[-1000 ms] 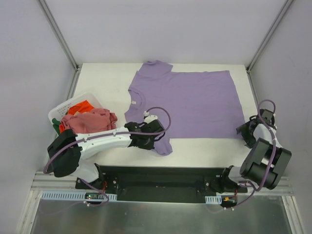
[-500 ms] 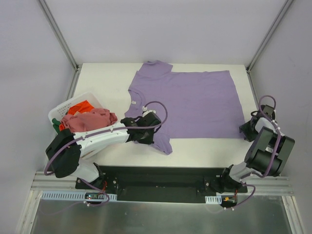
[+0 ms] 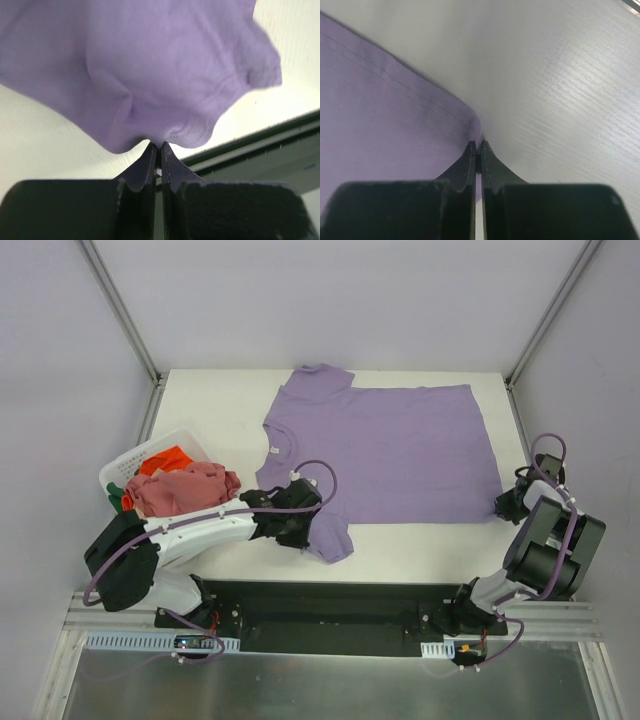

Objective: Fold and stack the t-shirts
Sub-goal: Grap the side of the flattened tshirt closest away from the robot with both arms, then fold the flattened tshirt in 1/3 of the way

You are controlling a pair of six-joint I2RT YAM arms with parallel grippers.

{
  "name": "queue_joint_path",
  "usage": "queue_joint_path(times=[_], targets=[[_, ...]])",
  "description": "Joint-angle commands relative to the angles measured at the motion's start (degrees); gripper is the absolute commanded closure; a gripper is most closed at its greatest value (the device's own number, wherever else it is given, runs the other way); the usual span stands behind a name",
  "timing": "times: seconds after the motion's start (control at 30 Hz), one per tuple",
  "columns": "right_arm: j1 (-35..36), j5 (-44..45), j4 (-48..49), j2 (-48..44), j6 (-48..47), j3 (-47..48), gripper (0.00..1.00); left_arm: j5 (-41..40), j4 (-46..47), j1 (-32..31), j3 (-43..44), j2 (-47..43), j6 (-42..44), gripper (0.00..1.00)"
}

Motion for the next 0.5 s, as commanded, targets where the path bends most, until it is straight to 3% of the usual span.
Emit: queue_joint_path(times=[0.0,0.17,0.47], targets=[[-0.11,-0.12,-3.88,-2.68,-0.91,-2.29,1.0,9.56,-0.39,0.03,-5.03,-6.45,-0.61,1.0],[-0.2,2.5,-7.65,-6.63,-1.88,-3.26,1.0,18.26,-0.57,-0.49,-10.04,-10.5,-2.72,1.0],[-1.43,5.58,-12.31,-13.41,-3.03,-7.21,1.0,24.25,-2.23,-2.69,-14.27,-18.93,-8.26,1.0]])
